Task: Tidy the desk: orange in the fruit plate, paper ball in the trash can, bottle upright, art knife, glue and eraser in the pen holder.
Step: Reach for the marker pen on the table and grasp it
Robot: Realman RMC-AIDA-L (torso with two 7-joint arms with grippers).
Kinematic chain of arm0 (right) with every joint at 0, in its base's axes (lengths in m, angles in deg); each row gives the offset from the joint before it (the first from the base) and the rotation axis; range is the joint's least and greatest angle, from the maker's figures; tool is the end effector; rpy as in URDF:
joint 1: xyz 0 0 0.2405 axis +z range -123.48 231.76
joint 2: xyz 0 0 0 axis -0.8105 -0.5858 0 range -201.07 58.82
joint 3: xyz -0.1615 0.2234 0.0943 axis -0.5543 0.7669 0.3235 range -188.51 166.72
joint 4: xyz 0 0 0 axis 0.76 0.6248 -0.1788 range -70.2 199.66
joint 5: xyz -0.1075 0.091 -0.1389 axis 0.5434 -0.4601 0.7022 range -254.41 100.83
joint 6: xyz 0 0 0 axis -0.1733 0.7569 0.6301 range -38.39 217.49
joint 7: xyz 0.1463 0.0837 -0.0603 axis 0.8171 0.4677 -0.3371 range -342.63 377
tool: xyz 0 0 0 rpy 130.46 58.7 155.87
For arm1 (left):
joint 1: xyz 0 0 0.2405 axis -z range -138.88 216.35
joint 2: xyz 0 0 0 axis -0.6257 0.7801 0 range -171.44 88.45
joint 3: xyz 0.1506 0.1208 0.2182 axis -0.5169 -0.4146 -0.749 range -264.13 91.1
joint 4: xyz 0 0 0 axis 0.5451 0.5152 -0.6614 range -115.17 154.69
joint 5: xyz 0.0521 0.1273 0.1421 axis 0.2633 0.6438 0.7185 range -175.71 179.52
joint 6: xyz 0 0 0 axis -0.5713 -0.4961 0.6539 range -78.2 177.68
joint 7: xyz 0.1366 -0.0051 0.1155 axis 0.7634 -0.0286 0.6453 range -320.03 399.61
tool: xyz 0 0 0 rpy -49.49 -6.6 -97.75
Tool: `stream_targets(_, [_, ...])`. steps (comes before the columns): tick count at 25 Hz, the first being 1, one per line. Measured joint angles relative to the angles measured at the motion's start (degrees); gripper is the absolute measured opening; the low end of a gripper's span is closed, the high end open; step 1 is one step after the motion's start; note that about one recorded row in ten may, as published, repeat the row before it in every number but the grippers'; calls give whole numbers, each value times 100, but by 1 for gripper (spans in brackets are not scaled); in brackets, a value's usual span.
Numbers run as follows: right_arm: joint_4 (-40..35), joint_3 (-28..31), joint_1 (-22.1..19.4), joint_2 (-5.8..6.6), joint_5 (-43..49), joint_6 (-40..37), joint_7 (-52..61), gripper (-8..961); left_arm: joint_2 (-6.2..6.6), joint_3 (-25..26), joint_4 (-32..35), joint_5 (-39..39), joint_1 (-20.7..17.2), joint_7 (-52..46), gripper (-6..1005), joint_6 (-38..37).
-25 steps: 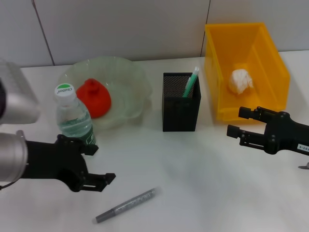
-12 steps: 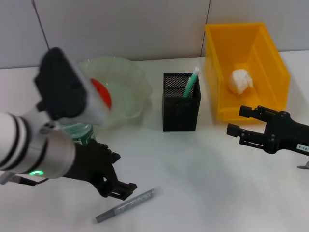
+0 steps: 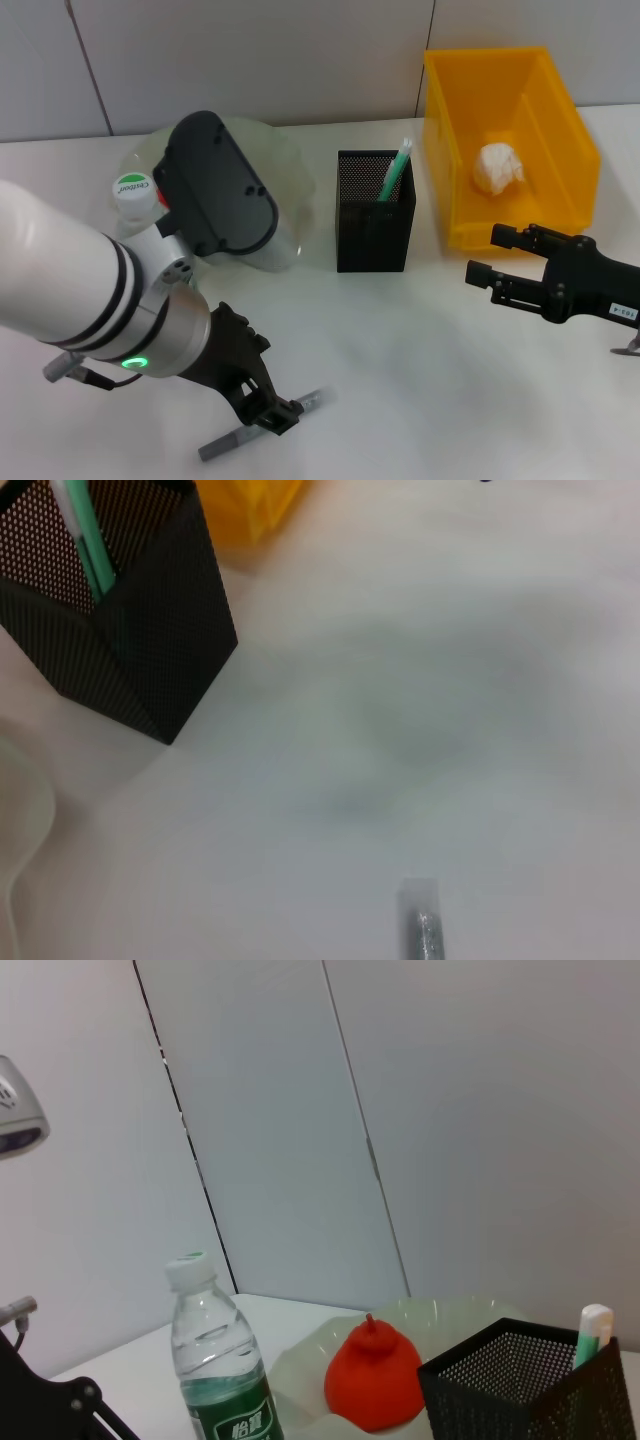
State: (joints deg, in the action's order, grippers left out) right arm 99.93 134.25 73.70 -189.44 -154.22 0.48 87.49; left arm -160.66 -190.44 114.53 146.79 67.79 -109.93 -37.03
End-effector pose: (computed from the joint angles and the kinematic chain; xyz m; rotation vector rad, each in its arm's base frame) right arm 0.3184 0.3161 -0.0135 -2.4036 0.6709 0.8559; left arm -0.1640 0.3063 -0.0972 -2.8170 -0.4161 0.5146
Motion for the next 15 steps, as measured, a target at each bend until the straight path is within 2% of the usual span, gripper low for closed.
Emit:
stream_targets(9, [-90, 4, 0, -53, 0, 36, -53, 767, -2, -274, -219, 18, 288, -330, 773, 63])
stream_targets(15, [-163, -7, 7, -60, 1, 39, -79, 767, -2, -329, -773, 13, 556, -343, 773, 276])
